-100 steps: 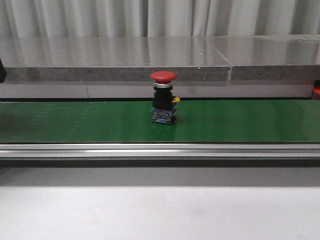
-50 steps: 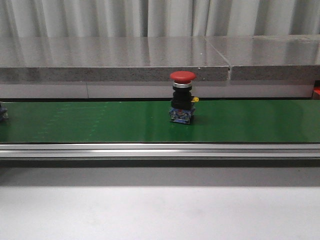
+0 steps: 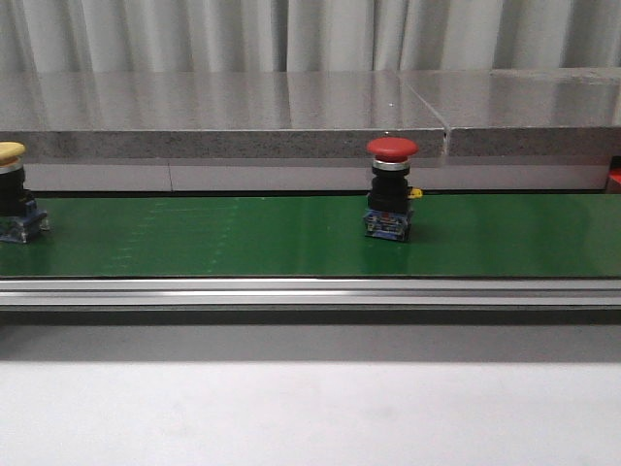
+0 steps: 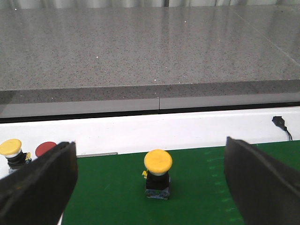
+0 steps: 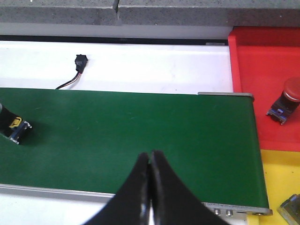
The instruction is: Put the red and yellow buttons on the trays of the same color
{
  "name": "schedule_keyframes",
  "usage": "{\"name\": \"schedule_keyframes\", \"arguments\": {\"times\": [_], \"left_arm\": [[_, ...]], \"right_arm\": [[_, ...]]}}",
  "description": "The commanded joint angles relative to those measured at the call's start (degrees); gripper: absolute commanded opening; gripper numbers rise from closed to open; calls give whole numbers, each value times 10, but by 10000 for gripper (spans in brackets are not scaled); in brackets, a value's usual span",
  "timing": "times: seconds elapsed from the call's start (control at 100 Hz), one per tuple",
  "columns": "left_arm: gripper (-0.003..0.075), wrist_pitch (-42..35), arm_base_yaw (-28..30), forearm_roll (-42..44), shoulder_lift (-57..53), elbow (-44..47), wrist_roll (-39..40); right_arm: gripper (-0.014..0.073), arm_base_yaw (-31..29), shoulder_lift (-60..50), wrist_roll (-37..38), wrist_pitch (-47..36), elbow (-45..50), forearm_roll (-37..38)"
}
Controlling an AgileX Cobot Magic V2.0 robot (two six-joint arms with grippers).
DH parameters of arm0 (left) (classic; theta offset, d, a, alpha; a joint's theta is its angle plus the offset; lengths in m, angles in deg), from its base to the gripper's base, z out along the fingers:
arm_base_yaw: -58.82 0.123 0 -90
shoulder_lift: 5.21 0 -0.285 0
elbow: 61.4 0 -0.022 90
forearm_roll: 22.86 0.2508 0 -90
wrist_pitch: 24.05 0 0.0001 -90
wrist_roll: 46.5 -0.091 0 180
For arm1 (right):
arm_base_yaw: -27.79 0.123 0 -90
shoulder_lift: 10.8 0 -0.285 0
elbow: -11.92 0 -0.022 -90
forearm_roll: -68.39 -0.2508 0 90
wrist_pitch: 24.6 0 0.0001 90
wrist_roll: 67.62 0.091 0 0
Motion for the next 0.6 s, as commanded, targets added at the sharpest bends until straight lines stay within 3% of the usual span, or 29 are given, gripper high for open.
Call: {"name": "schedule_keyframes", "arguments": {"times": [0.0,0.09,0.21,0.47,0.59], "left_arm": [[620,-51,-3,-2,-46,20,-2],[599,-44,-3,-2,-85,50,-2],[480,-35,-3,-2,-119,74,-2],[-22,-42,-3,-10,-129,82,-2],[-19,-43,-3,-10,-129,82,-2]], "right_arm": [[-67,0,-4,-3,-29,-16,-13],[-67,0,-4,-3,-29,-16,-13],[-67,0,-4,-3,-29,-16,-13],[-67,0,-4,-3,-29,-16,-13],[-67,0,-4,-3,-29,-16,-13]]}}
